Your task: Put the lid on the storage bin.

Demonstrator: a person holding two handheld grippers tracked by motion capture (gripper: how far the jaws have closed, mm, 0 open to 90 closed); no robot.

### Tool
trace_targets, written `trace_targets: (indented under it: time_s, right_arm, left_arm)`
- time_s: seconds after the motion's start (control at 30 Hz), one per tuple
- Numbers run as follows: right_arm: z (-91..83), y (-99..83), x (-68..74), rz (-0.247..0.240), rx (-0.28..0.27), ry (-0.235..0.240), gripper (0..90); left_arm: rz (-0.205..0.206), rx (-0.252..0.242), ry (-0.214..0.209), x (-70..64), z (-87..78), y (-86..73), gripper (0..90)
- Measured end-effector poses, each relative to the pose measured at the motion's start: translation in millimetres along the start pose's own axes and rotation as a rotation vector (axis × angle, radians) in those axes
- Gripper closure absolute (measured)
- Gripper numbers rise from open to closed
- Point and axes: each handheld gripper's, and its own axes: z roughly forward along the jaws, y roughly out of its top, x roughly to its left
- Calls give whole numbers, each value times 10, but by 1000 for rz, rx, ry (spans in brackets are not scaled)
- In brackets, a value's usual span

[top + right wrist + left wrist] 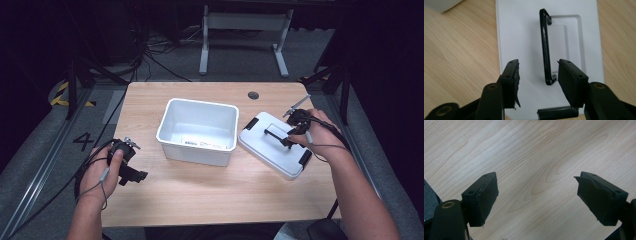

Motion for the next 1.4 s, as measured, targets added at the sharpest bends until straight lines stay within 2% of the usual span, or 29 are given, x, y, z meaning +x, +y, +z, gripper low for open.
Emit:
trace_targets:
  time_s: [0.13, 0.27, 0.4, 0.57, 0.6, 0.73, 0.87, 0.9, 1.0, 1.1, 1.17, 1.23, 1.4]
  right_arm:
    - [105, 98, 50, -28, 45, 9, 514]
    - [214, 197, 60, -69, 100, -28, 511]
    - [300, 271, 36, -80, 124, -53, 513]
    - [441, 369, -21, -94, 165, -67, 579]
    - [483, 391, -43, -80, 183, -65, 620]
    - [542, 410, -79, -68, 204, -66, 669]
    - [616, 420, -107, -63, 218, -50, 809]
    - [615, 424, -108, -62, 216, -47, 825]
    - [592, 430, -124, -77, 209, -84, 852]
    - [557, 420, -146, -73, 190, -59, 853]
    - [508, 407, -151, -70, 171, -58, 853]
    - [457, 407, -147, -74, 174, -70, 854]
    - [248, 429, -122, -93, 156, -87, 854]
  left_arm:
    - [-7, -6, -9, 12, -7, -3, 178]
    - [-1, -10, -7, 37, -33, 1, 178]
    - [1, -18, -9, 53, -30, 6, 176]
    - [19, 0, -9, 71, 33, 21, 178]
    - [18, -5, -12, 77, 23, 24, 179]
    - [20, -17, -12, 87, -3, 20, 178]
    - [13, -25, -12, 106, -23, 5, 178]
    - [12, -27, -13, 109, -25, 3, 178]
    - [10, -28, -14, 109, -30, 1, 178]
    - [11, -28, -14, 111, -30, 1, 178]
    - [13, -26, -14, 114, -25, 2, 178]
    - [14, -21, -12, 116, -23, 2, 178]
    - [12, -27, -14, 115, -25, 0, 178]
